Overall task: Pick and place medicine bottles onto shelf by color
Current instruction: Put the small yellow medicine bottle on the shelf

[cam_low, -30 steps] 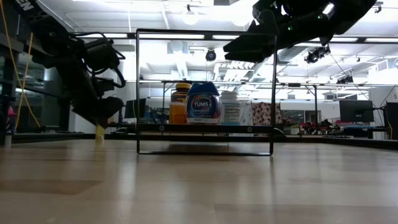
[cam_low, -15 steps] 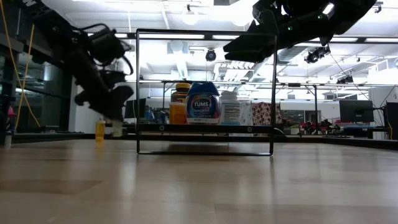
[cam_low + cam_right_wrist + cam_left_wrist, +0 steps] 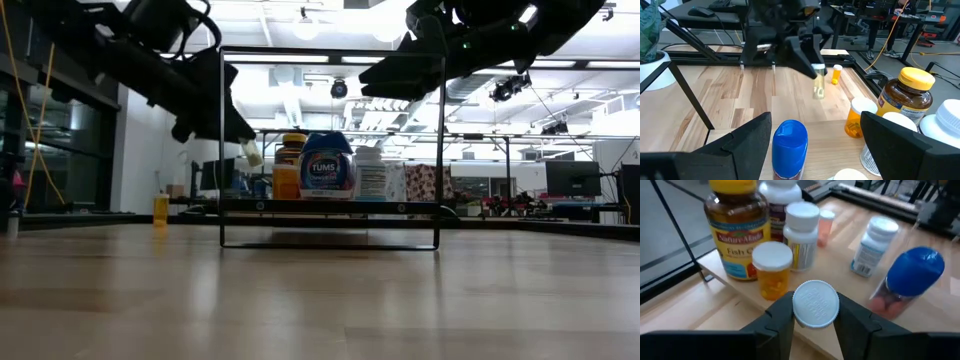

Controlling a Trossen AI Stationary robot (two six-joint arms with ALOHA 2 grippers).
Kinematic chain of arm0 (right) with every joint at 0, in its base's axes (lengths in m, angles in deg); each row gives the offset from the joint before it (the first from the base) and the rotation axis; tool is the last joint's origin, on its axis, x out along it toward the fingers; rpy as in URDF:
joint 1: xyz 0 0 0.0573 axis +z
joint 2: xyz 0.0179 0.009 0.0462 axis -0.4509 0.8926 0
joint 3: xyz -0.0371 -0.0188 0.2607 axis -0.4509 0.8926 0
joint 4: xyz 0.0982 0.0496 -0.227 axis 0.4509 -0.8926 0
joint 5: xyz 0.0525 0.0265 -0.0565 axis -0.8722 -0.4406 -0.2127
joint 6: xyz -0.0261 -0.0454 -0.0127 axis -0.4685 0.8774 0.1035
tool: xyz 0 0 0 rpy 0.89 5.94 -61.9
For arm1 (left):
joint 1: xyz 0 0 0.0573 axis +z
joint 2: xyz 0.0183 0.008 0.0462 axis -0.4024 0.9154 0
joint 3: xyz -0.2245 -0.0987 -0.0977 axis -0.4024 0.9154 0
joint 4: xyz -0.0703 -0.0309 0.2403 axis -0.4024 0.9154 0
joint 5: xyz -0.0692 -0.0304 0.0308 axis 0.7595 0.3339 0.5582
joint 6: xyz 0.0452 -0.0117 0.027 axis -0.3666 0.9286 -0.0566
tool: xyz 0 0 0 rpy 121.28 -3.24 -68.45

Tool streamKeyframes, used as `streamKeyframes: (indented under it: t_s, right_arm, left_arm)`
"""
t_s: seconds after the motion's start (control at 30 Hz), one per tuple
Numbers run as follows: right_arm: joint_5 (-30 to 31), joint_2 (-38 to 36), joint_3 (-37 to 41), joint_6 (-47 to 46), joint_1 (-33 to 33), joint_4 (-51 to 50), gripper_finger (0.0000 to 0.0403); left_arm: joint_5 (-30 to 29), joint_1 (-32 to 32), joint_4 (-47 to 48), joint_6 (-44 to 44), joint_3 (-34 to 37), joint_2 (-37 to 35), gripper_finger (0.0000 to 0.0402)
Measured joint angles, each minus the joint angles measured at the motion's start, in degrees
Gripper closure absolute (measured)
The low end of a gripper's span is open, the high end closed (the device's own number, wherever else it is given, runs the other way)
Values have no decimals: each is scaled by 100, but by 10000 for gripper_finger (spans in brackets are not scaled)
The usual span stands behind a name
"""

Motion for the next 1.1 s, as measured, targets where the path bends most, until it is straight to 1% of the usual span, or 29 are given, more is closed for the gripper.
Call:
streamKeyframes:
  t_s: [0.07,0.17,0.27,0.43,0.6,0.73,0.9,1.1]
  right_arm:
    - [0,0,0,-28,0,10,105]
    - [0,0,-2,-28,0,17,105]
    - [0,0,-2,-28,1,19,105]
    - [0,0,-2,-28,0,17,105]
    - [0,0,-2,-30,1,20,105]
    - [0,0,-2,-30,0,17,105]
    - [0,0,-2,-30,0,18,105]
    - [0,0,-2,-32,1,20,105]
  left_arm:
    - [-65,-50,-2,-1,-25,100,292]
    - [-50,-45,51,42,-249,344,294]
    - [-26,-108,252,40,-517,706,294]
    - [-8,-198,309,-96,-905,1418,294]
    - [-18,-194,434,-107,-1203,1879,294]
    - [-115,-194,475,-237,-1285,1993,293]
    - [-437,-194,507,-407,-1285,1993,293]
    - [-478,-194,508,-459,-1285,1993,291]
